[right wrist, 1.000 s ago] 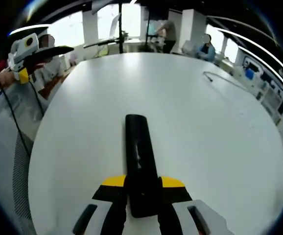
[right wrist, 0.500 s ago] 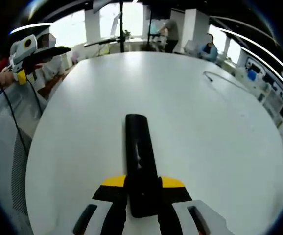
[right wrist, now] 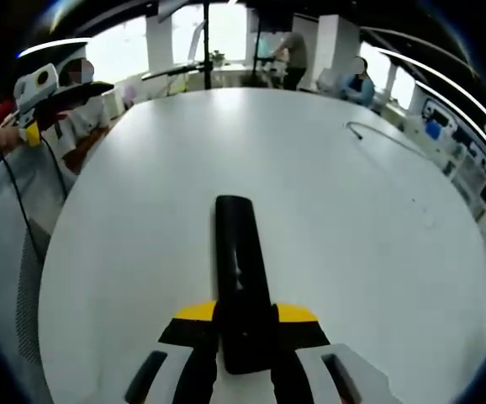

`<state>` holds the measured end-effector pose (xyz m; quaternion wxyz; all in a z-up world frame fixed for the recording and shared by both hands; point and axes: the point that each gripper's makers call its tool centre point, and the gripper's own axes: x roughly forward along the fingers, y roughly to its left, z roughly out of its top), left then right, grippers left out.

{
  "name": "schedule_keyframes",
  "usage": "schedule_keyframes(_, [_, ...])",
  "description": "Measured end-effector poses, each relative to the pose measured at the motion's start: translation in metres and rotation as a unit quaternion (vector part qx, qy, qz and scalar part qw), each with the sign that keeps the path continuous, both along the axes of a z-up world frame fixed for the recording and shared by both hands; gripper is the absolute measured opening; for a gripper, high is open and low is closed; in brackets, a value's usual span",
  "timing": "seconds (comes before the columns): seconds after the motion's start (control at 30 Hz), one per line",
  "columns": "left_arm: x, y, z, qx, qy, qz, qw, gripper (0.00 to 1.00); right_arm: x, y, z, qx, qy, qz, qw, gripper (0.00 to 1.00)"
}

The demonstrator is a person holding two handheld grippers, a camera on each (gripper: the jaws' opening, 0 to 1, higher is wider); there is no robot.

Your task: Press the specified remote control buttons in sequence, fully releasing each button before pressing the next.

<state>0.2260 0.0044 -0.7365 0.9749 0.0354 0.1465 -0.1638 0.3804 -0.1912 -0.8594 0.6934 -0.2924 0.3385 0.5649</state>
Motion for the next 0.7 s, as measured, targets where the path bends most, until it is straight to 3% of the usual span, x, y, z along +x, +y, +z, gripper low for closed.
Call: schedule_keyframes(0.7, [-0.001, -0.001, -0.001, 0.004, 0.003, -0.006, 1.0, 0.97, 0.015, 0.0, 0.0, -0.001, 0.004, -0.003, 1.0, 0.21])
